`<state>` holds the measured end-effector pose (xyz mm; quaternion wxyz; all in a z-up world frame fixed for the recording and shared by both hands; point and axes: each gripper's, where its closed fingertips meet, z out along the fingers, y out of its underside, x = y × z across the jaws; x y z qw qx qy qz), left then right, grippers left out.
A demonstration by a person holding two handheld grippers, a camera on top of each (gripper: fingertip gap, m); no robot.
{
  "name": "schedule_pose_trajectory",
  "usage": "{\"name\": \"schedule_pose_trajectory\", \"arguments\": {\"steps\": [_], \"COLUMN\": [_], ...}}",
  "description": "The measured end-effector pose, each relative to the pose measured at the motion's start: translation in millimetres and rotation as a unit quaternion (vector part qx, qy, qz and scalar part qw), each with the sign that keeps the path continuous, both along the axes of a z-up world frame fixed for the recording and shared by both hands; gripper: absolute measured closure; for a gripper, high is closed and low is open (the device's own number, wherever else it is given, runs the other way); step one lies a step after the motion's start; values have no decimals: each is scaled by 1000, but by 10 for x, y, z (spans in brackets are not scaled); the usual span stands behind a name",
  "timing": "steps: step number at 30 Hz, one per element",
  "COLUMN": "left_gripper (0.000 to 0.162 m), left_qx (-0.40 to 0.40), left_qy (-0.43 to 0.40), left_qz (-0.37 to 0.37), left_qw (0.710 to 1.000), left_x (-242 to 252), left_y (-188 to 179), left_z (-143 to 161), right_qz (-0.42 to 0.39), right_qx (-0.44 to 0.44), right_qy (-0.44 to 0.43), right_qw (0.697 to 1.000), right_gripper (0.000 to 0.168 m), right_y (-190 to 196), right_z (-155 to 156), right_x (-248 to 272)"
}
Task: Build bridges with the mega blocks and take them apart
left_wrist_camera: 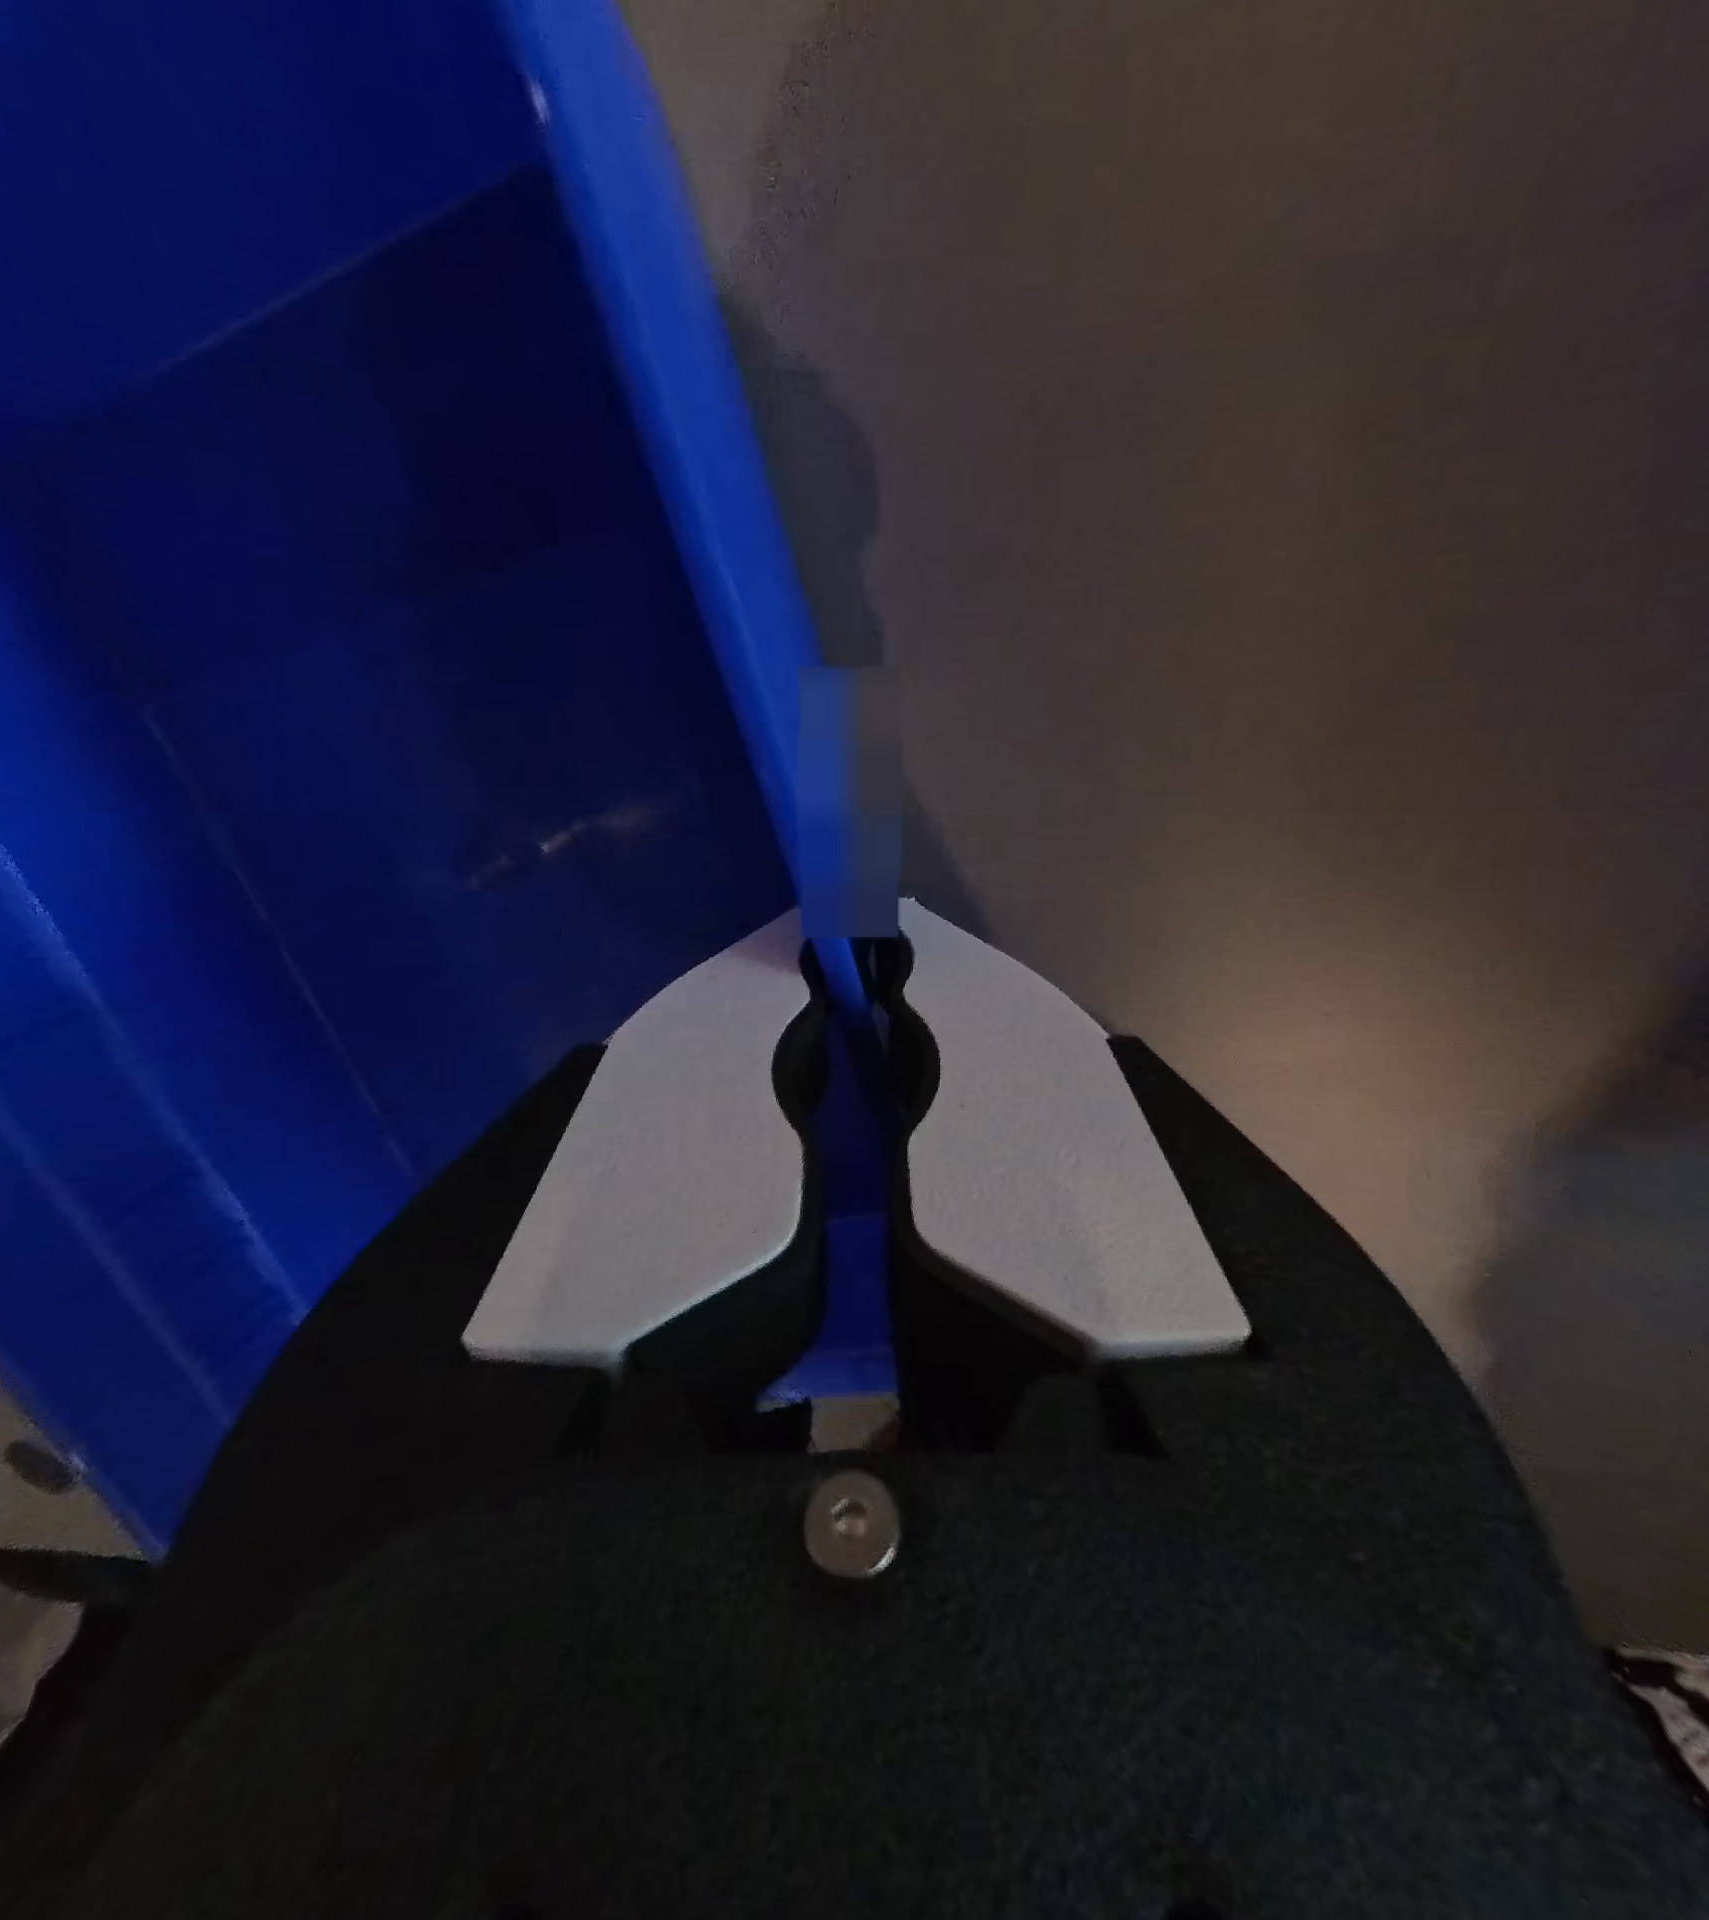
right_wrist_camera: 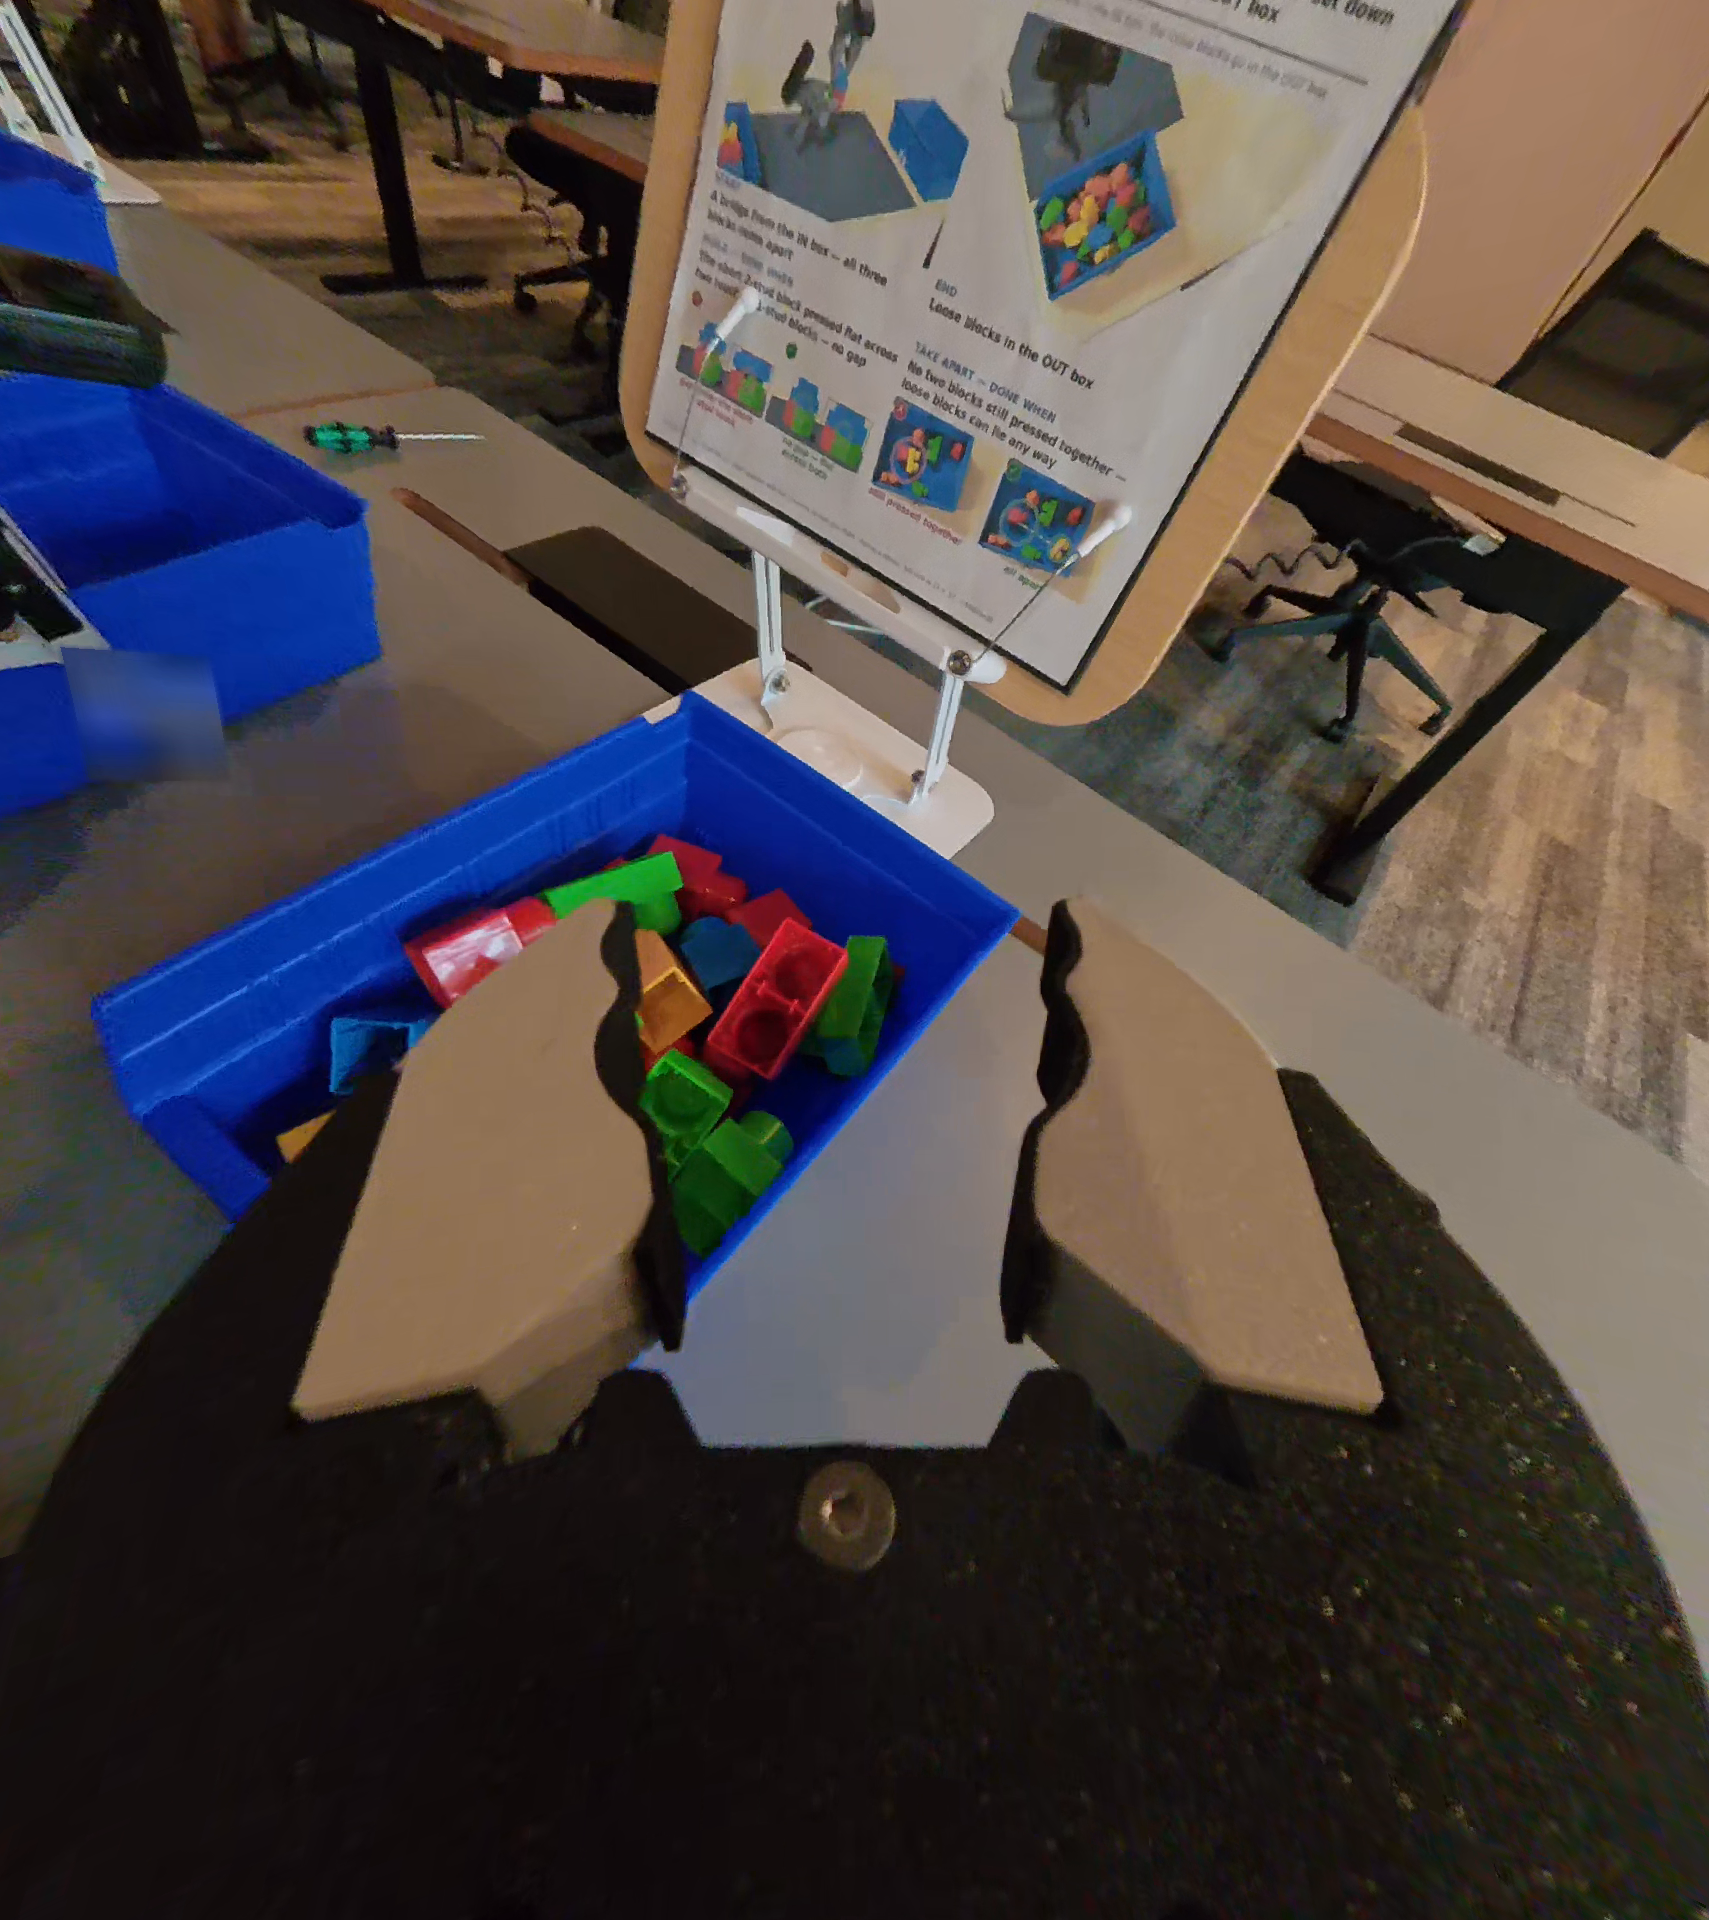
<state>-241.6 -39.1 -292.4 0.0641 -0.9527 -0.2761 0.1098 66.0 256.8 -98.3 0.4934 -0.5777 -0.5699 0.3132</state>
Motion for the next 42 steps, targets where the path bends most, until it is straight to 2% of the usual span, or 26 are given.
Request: {"name": "schedule_pose_trajectory", "arguments": {"steps": [4,15,24,42], "left_gripper": [157,159,157,156], "left_qx": [10,-2,-36,-22], "left_qy": [5,-9,-22,-14], "left_qz": [1,13,40,-28], "left_qw": [1000,1000,998,999], "left_x": [218,728,822,982], "left_y": [232,651,1029,1371], "left_z": [-9,-19,-19,-16], "right_qz": [-24,-10,-12,-50], "right_qx": [-8,-30,-55,-55], "right_qy": [-3,31,37,7], "right_qw": [1000,999,998,997], "right_gripper": [93,93,94,94], "right_y": [125,168,302,442], "right_z": [-39,-8,-95,-222], "right_x": [81,135,193,284]}}
